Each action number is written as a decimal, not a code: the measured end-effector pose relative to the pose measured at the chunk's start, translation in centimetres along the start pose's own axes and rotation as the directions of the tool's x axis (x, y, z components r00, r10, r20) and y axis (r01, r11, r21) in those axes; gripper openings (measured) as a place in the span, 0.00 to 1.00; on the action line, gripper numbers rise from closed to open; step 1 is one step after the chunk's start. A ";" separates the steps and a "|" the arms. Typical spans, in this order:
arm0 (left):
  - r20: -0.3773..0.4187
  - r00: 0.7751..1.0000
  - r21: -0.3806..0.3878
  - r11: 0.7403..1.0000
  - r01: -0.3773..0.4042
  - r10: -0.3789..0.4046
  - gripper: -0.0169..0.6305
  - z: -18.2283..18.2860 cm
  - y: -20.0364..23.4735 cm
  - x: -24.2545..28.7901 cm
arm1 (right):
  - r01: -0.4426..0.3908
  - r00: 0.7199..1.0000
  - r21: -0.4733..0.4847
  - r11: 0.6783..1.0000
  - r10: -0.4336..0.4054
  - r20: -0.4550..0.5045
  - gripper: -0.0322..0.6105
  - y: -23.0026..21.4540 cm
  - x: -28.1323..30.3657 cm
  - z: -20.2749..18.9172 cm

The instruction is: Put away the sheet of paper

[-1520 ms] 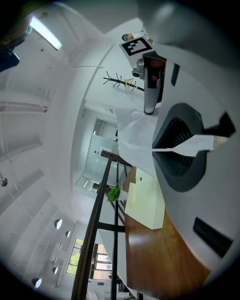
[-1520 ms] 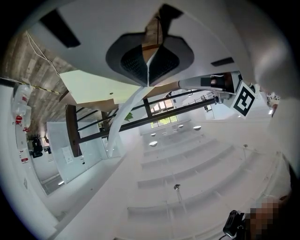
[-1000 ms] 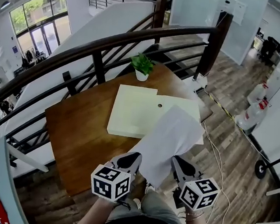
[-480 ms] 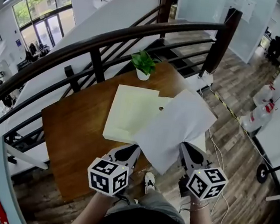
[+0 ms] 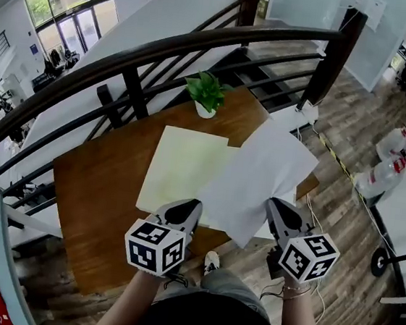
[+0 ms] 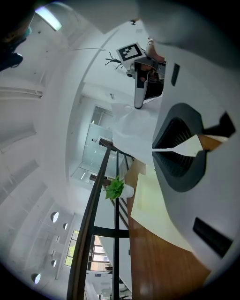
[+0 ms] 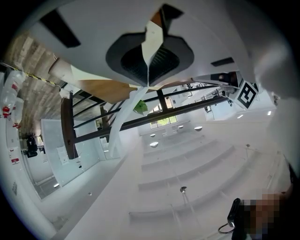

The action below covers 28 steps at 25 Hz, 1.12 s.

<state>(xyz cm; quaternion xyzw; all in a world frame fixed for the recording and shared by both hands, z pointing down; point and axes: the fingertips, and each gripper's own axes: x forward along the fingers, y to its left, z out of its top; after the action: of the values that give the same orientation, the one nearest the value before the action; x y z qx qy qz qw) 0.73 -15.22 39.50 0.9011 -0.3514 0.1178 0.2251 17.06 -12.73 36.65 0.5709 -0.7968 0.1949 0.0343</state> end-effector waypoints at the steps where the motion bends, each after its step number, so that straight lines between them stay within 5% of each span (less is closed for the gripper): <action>1: -0.005 1.000 -0.002 1.000 -0.008 0.008 0.08 0.0 0.1 0.4 | -0.007 1.000 0.002 1.000 0.007 -0.015 0.10 -0.5 0.2 -0.1; 17: -0.092 0.990 -0.078 0.991 -0.110 0.103 0.08 -1.7 3.0 3.6 | -0.130 0.949 0.070 0.989 0.144 -0.281 0.10 -4.3 4.2 -5.5; 28: -0.171 0.982 -0.106 0.989 -0.101 0.082 0.08 -3.7 4.0 5.2 | -0.166 0.895 0.129 0.978 0.204 -0.396 0.10 -5.0 7.0 -9.1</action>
<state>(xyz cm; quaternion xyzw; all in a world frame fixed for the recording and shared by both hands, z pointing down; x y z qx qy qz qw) 1.55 -19.04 45.94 0.8565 -0.3789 0.1827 0.2991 17.69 -17.21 48.31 0.4403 -0.8130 0.3482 0.1546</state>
